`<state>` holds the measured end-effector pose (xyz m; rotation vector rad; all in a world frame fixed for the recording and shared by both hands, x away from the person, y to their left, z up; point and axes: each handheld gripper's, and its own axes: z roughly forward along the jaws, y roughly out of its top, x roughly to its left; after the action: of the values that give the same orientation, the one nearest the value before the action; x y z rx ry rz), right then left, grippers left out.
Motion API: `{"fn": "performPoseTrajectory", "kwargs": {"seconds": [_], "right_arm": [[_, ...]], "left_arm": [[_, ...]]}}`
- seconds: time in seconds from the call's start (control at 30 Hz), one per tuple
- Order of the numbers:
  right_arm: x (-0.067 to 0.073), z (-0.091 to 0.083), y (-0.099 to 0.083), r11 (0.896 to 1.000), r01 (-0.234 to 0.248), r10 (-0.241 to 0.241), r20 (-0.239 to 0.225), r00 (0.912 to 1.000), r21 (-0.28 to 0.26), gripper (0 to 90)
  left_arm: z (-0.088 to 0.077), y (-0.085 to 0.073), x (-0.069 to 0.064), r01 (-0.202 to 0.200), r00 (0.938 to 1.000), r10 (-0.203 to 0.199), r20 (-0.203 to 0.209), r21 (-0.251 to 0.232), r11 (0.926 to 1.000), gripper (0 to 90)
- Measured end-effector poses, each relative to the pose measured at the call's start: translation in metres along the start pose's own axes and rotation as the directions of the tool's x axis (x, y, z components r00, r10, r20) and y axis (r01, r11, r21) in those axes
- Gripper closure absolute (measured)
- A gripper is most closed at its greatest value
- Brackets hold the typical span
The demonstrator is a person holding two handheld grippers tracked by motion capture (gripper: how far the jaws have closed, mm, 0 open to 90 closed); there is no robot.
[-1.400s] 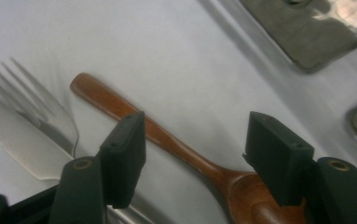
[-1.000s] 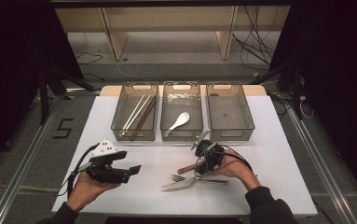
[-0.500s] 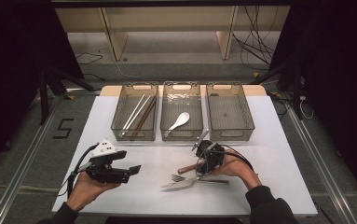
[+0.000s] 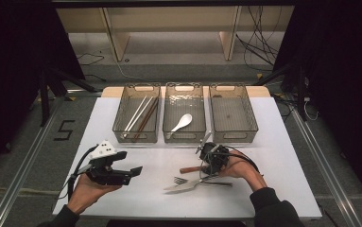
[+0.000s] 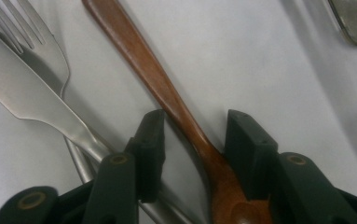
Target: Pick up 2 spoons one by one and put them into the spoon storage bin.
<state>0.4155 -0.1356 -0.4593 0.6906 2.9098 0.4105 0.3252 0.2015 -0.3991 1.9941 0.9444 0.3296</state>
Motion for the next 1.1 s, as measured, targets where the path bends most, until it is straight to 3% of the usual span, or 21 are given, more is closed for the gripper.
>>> {"fn": "performPoseTrajectory", "kwargs": {"seconds": [0.33, 0.73, 0.87, 1.1], "right_arm": [[0.000, -0.001, 0.000, 0.999, 0.032, -0.032, -0.002, 0.9995, 0.002, 73.1], [0.000, -0.003, 0.000, 0.998, 0.070, -0.069, 0.107, 0.9919, -0.008, 84.3], [0.001, -0.008, 0.001, 0.996, 0.077, -0.072, 0.127, 0.9893, -0.037, 84.4], [0.007, -0.019, 0.007, 0.993, 0.061, -0.051, 0.100, 0.9937, -0.097, 84.5]], "left_arm": [[0.000, 0.000, 0.000, 0.001, 1.0000, -0.001, 0.000, -0.001, 1.0000, 19.1], [0.000, 0.000, 0.000, 0.001, 1.0000, -0.001, -0.002, 0.000, 1.0000, 19.2], [0.000, 0.000, 0.000, 0.007, 1.0000, -0.007, 0.001, -0.006, 1.0000, 19.2], [-0.002, 0.000, 0.002, 0.013, 0.9999, -0.013, 0.004, -0.030, 0.9995, 19.2]]}}
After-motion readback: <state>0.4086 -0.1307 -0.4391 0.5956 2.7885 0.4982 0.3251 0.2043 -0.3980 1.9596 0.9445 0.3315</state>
